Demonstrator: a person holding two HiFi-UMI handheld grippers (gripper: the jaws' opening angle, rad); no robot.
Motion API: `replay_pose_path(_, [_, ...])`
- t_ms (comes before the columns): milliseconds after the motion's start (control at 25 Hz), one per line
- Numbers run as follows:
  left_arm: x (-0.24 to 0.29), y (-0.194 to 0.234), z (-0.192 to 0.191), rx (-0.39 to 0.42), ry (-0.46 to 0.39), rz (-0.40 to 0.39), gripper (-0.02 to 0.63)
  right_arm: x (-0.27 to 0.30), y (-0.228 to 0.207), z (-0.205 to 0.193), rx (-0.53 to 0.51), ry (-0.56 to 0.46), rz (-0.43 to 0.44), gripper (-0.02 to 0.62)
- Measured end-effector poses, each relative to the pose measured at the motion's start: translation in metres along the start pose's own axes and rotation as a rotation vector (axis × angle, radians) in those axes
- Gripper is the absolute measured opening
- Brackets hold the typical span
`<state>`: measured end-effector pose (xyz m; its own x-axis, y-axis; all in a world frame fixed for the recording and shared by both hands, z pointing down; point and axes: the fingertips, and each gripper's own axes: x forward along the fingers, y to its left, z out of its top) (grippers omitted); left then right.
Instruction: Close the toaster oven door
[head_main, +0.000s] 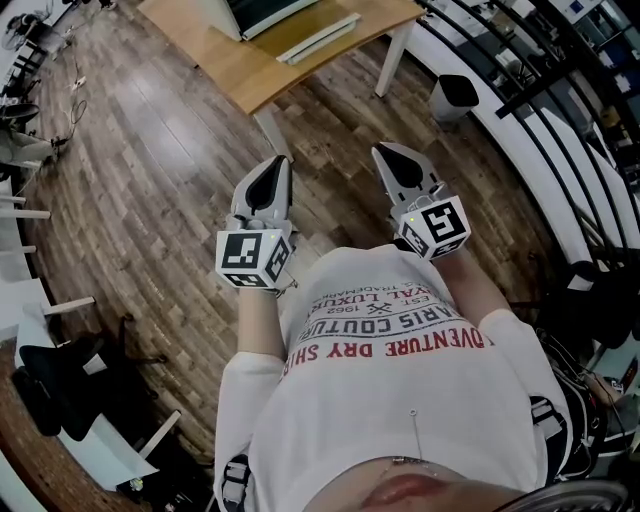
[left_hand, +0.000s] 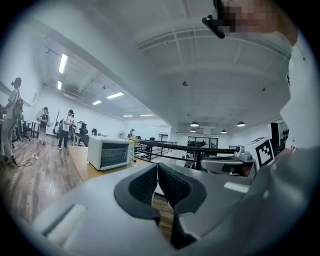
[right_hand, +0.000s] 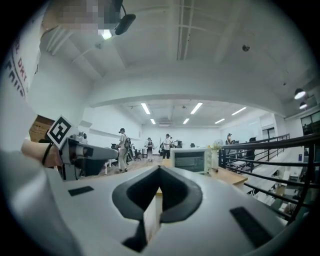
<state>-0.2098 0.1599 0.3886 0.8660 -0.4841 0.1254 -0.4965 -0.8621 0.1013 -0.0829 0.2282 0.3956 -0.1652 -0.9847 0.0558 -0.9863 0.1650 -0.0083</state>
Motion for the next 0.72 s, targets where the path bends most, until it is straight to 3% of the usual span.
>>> replay_pose_path(120, [0.004,0.003,-0.008,0.013,0.018,0.02,0.053,0.002,-0.004,-0.002,-0.003,0.007,-0.003,-0.012])
replay_pose_path(200, [0.006,0.007,-0.014,0.005,0.032,0.024,0.184,0.005,-0.006,-0.004,-0.001,0.016,-0.007,-0.012])
replay_pose_path(720, [0.017,0.025,-0.014,-0.036,0.019,0.076,0.186,0.023,-0.026,-0.006,-0.06,0.071,0.013,-0.012])
